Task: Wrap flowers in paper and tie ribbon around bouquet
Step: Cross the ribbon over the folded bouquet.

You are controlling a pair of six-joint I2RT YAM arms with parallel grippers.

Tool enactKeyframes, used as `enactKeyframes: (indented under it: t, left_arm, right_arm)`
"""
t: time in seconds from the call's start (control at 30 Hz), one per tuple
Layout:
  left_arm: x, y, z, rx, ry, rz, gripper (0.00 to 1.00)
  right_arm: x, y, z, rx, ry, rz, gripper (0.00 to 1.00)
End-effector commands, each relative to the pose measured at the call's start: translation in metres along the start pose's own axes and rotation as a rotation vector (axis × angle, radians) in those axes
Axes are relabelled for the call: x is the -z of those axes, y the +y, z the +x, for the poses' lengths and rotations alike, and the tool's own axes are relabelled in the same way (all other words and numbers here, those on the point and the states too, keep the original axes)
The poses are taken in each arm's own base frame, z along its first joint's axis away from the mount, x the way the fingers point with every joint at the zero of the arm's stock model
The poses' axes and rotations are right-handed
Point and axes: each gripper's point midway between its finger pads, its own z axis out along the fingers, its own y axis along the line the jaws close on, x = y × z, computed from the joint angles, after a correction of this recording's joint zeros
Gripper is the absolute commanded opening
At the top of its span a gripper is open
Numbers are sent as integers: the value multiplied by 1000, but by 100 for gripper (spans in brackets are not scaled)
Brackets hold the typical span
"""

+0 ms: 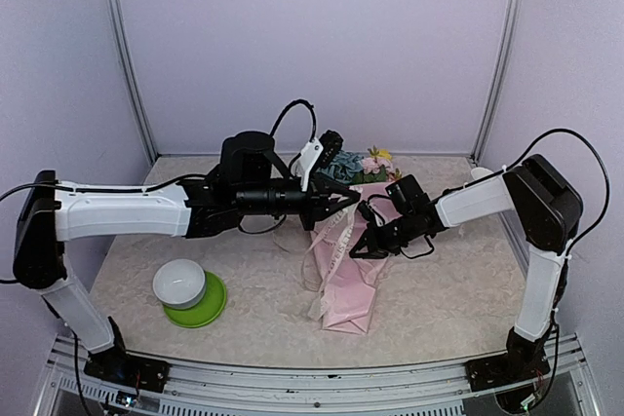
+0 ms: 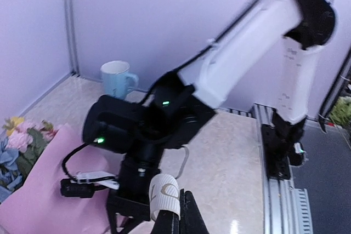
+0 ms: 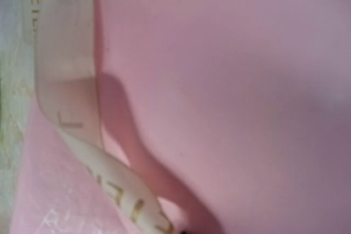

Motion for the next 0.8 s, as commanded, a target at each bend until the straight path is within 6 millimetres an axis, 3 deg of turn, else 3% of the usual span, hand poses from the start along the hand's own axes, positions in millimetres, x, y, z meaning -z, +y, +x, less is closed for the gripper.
enactKeyframes:
  t: [0.0,0.17,0.33,0.53,0.6,0.77]
  left_arm:
    - [-8,58,-19,116,-92,-87,0]
    - [-41,111,10,193,-38,-153,0]
    - [-63,154,59,301,44,-233,0]
    - [-86,180,121,371,198,-295,0]
    - [-92,183,142,383,258,-301,5]
    - [-88,196,155,337,340,-368,22]
  right_arm:
    - [-6,-20,25,-51,66,38,0]
    - [-9,-19,29,-59,75,23,0]
    - [-9,-16,31,-56,77,18,0]
    - [-8,-14,31,-53,78,13,0]
    - [-8,-13,31,-52,78,13,0]
    - [-8,-13,31,-54,79,19,0]
